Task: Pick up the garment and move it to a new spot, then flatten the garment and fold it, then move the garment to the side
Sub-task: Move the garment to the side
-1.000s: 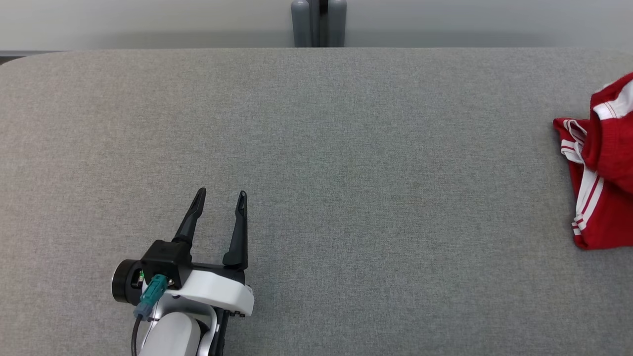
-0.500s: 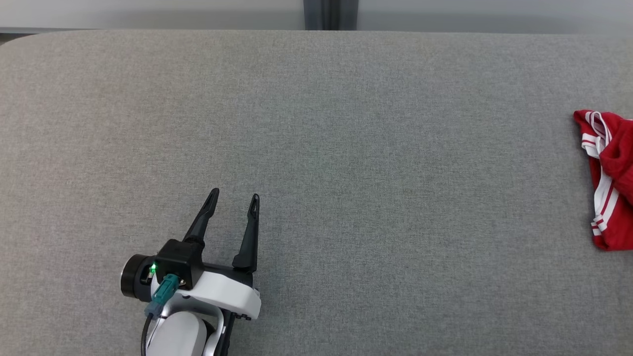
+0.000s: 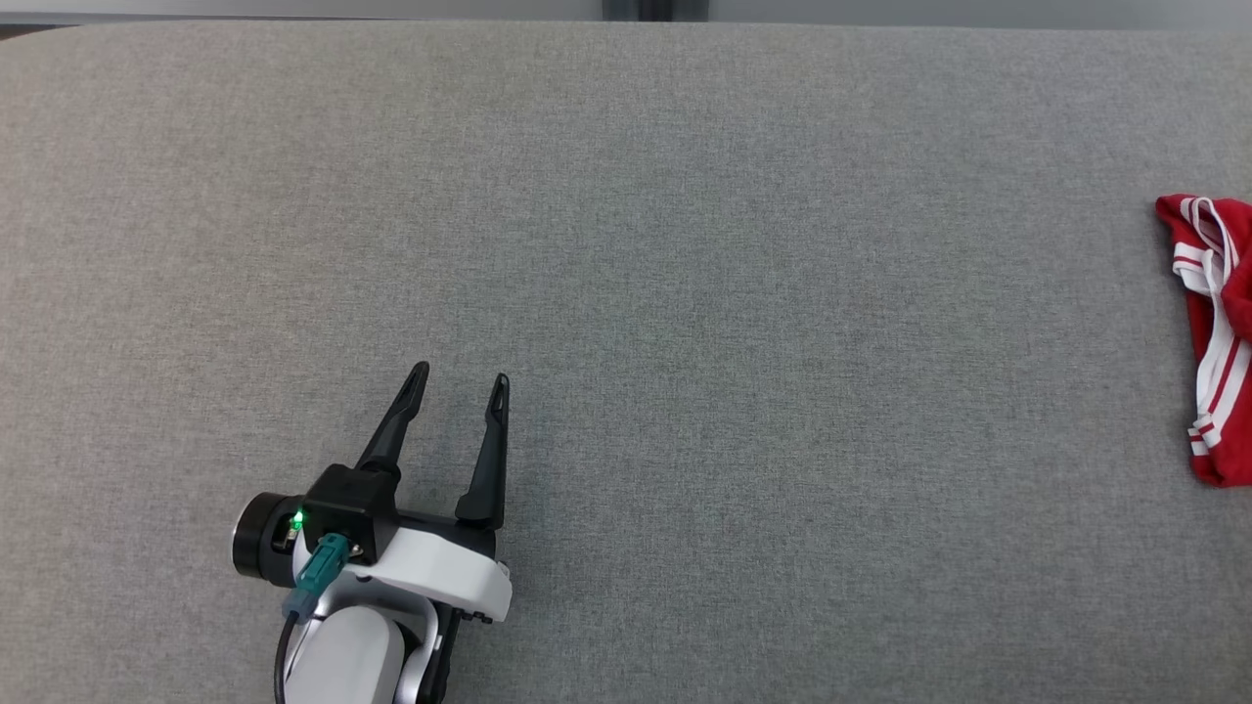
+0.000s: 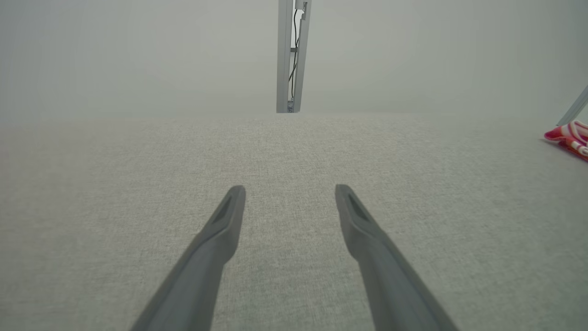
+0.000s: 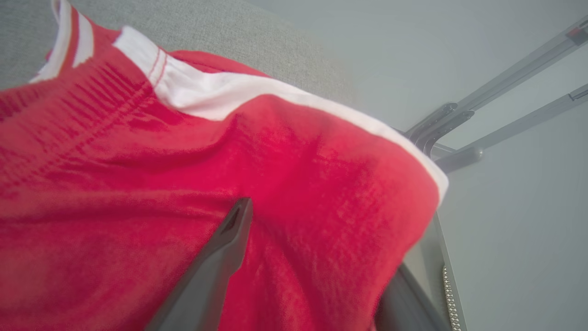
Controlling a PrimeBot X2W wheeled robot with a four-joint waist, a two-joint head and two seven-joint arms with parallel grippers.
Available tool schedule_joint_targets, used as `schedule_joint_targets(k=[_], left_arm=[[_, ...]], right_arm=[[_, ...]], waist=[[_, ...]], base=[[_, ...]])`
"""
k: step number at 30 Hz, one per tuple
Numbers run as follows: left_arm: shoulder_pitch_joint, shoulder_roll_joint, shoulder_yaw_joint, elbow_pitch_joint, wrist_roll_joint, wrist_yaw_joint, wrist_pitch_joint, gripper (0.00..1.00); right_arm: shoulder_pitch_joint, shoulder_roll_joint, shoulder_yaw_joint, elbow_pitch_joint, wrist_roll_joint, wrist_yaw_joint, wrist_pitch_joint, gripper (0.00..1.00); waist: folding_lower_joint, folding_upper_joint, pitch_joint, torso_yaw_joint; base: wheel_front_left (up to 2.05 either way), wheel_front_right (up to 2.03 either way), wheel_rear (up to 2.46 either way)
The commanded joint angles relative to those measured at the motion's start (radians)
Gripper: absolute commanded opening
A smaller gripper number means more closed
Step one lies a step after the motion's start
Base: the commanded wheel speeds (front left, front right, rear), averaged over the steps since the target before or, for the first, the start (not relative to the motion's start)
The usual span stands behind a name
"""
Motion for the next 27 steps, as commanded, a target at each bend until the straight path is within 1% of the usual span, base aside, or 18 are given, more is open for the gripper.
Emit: schedule_joint_targets(k=[1, 6, 12, 19, 24, 27], left_arm=[[-0.02, 0.004, 0.001, 0.0, 0.006, -0.001, -0.003, 1.0], [-0.019, 0.004, -0.005, 0.006, -0.006, 0.007, -0.003, 1.0], [-0.004, 0.004, -0.012, 0.01, -0.028, 0.012, -0.003, 1.0], [0.006, 0.004, -0.022, 0.006, -0.055, 0.02, -0.003, 1.0], [0.026, 0.004, -0.019, 0.003, -0.065, 0.023, -0.003, 1.0], [0.036, 0.004, -0.007, -0.001, -0.066, 0.025, -0.003, 1.0]], right_arm=[[-0.02, 0.003, 0.007, 0.016, -0.018, 0.0, -0.014, 1.0], [-0.068, 0.008, 0.026, 0.065, -0.078, 0.0, -0.034, 1.0], [-0.132, -0.007, 0.054, 0.096, -0.156, 0.0, -0.044, 1.0], [-0.208, -0.028, 0.077, 0.106, -0.218, 0.0, -0.049, 1.0], [-0.254, -0.008, 0.065, 0.075, -0.244, 0.0, -0.058, 1.0], [-0.285, 0.006, 0.004, -0.033, -0.246, 0.0, -0.059, 1.0]], waist=[[0.0, 0.0, 0.0, -0.002], [0.0, 0.0, -0.015, -0.003], [0.0, 0.0, -0.051, -0.002], [0.0, 0.0, -0.091, 0.009], [0.0, 0.0, -0.124, 0.016], [0.0, 0.0, -0.153, 0.013]], base=[[0.0, 0.0, 0.0], [0.0, 0.0, 0.0], [0.0, 0.0, 0.0], [0.0, 0.0, 0.0], [0.0, 0.0, 0.0], [0.0, 0.0, 0.0]])
